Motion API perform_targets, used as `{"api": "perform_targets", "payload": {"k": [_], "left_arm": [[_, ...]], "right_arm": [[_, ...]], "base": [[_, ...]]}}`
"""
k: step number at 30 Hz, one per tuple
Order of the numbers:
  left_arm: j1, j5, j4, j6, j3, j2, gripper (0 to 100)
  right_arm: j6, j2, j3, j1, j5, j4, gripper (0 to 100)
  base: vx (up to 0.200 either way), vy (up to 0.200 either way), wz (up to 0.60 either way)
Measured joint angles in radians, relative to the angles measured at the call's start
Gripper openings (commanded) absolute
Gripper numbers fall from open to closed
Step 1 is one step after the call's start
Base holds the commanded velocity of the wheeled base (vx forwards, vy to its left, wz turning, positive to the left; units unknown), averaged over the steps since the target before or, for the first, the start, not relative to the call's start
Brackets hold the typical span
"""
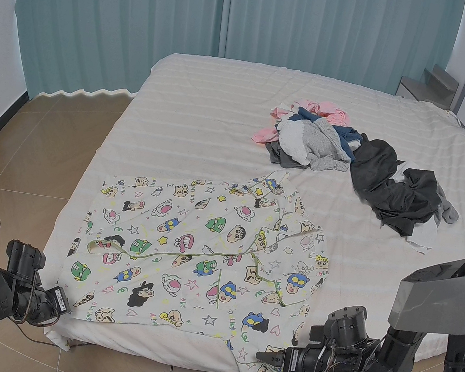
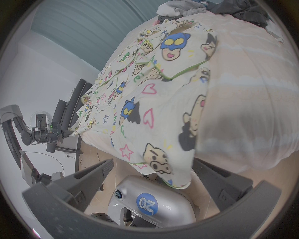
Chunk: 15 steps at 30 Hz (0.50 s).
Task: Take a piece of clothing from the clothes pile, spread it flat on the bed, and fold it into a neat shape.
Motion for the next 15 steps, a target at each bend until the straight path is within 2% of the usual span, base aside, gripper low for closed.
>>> {"api": "perform_targets", "payload": {"k": [15], "left_arm": [[0.001,-0.006,-0.001,-0.005,-0.003,0.006,0]], "right_arm": [[-0.053,0.065,-0.081,0.072,-0.017,0.024,100]], "base": [[0.000,0.000,0.00]]}}
